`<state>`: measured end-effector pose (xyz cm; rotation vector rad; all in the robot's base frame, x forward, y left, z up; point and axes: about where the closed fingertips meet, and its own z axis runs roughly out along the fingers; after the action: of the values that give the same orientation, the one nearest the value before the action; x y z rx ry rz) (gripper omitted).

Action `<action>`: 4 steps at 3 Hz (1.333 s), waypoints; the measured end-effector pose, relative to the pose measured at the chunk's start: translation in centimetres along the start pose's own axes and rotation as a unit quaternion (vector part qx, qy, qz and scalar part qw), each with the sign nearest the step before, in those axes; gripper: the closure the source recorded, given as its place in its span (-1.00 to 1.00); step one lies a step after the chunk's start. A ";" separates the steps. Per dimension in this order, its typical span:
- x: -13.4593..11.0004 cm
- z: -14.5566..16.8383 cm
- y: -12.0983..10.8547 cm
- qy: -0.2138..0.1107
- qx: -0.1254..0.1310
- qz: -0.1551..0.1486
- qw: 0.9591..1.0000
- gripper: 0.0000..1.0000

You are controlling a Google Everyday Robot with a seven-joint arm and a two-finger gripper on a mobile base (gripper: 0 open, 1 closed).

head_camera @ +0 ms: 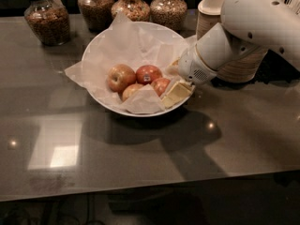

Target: Pick apple from white bowl

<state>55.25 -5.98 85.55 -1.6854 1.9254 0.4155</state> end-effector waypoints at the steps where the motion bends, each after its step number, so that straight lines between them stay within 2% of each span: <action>1: 0.3 0.3 -0.1 0.001 -0.004 0.004 1.000 -0.15; 3: 0.5 0.6 -0.3 0.000 -0.010 0.008 1.000 0.78; 4: 0.5 0.6 -0.3 0.000 -0.010 0.008 1.000 1.00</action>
Offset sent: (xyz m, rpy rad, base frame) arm 0.0114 -0.0098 -0.0300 0.0243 0.0763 0.0021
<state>55.59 -6.13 84.83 -1.6848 1.9408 0.4433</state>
